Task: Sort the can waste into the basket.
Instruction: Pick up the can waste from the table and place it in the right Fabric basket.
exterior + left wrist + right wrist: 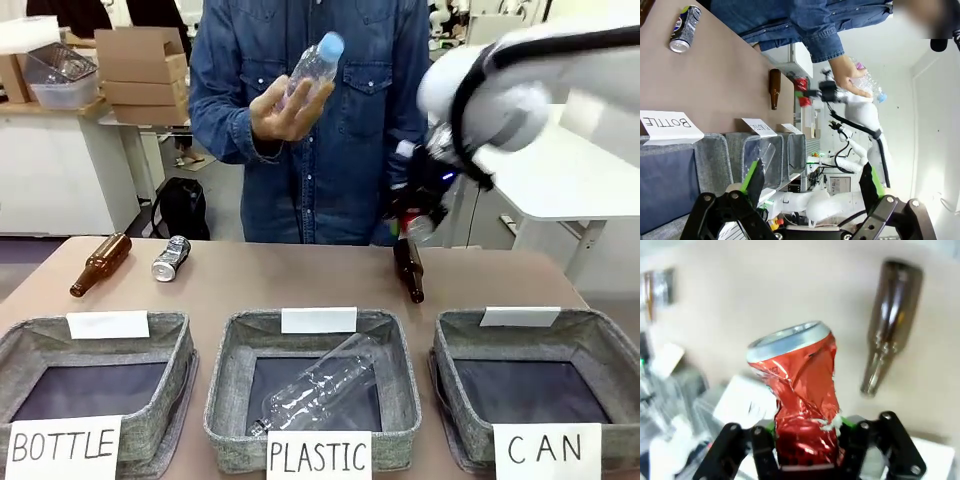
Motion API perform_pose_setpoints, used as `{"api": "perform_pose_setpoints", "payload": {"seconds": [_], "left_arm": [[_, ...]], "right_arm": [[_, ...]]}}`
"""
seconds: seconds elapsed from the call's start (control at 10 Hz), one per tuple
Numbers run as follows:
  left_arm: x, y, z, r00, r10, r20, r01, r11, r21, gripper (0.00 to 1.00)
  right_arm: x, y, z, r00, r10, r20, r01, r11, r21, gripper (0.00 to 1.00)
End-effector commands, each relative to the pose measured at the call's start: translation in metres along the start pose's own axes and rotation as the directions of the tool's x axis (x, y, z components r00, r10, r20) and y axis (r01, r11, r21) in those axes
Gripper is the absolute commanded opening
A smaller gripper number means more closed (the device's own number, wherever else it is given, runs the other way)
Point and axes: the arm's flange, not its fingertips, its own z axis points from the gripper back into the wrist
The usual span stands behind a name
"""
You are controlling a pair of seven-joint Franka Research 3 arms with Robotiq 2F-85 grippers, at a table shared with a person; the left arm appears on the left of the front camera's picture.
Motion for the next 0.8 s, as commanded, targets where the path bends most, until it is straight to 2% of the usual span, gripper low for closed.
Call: {"api": "perform_pose_setpoints", "payload": {"seconds": [0.0,0.1,0.2,0.5,0.7], "left_arm": [[0.001,0.0,0.0,1.0,-0.019,0.001,0.019,1.0,-0.021,1.0],[0.001,0.0,0.0,1.0,-0.019,0.001,0.019,1.0,-0.021,1.0],[0.001,0.0,0.0,1.0,-0.019,0.001,0.019,1.0,-0.021,1.0],[0.001,0.0,0.0,1.0,-0.019,0.001,0.019,1.0,-0.021,1.0],[0.001,0.0,0.0,1.0,-0.019,0.001,0.019,1.0,-0.021,1.0]], "right_arm": [[-0.067,-0.064,0.066,0.996,-0.028,-0.087,0.042,0.987,0.153,0.17],[-0.097,-0.09,0.092,0.996,-0.004,-0.089,0.027,0.966,0.258,0.17],[-0.132,-0.116,0.115,0.999,0.013,-0.051,0.006,0.937,0.35,0.17],[-0.213,-0.153,0.144,0.997,0.053,0.053,-0.069,0.933,0.353,0.17],[-0.229,-0.153,0.137,0.995,0.077,0.059,-0.093,0.94,0.328,0.17]]}}
